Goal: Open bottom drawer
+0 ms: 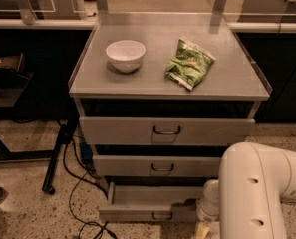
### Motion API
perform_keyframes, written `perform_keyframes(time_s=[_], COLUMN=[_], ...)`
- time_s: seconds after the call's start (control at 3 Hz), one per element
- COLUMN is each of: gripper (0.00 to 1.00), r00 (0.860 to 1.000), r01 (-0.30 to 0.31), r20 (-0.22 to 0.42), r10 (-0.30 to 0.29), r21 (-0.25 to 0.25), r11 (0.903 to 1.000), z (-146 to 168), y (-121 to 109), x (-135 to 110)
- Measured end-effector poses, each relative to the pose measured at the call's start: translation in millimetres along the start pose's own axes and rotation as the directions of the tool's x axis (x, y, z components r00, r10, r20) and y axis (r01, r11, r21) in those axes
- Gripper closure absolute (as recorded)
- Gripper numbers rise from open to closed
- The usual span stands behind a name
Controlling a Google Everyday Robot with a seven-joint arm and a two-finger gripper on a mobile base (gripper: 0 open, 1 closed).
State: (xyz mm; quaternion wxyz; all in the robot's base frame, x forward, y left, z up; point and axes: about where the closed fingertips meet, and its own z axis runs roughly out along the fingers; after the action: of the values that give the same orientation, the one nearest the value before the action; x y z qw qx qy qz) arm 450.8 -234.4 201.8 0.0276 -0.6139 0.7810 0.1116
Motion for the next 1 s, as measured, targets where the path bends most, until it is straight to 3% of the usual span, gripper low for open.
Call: perform_keyframes(time_s=[0.33, 0.67, 1.0], gripper=[0.0, 0.0, 0.0], r00=[1.0, 0.996, 0.996], r01=[-0.004, -0.018, -0.022], r20=[-0.023, -0.083, -0.086], r10=[0.004, 0.014, 0.017], r21=[-0.01, -0.052, -0.057], r11=[0.9999, 0.9985, 0.9981], z=[21, 52, 50], y=[-19, -13, -10], x=[-7, 3, 3])
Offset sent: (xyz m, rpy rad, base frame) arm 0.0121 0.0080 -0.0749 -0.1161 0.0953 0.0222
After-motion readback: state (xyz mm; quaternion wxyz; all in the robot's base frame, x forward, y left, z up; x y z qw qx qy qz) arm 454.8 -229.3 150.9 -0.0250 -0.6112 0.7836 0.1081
